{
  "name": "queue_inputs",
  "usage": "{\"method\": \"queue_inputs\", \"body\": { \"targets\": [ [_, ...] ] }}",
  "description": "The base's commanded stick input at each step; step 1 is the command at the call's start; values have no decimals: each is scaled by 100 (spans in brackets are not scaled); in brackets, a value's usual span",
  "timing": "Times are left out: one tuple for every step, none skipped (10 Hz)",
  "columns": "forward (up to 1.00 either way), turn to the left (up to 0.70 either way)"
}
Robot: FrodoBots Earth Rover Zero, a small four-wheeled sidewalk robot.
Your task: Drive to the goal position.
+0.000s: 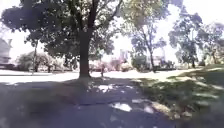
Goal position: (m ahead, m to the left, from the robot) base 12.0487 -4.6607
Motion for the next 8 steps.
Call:
{"method": "queue_inputs", "body": {
  "targets": [
    [70, -35],
    [70, -35],
    [70, -23],
    [70, 0],
    [70, 0],
    [70, -1],
    [70, -2],
    [70, -3]
  ]
}}
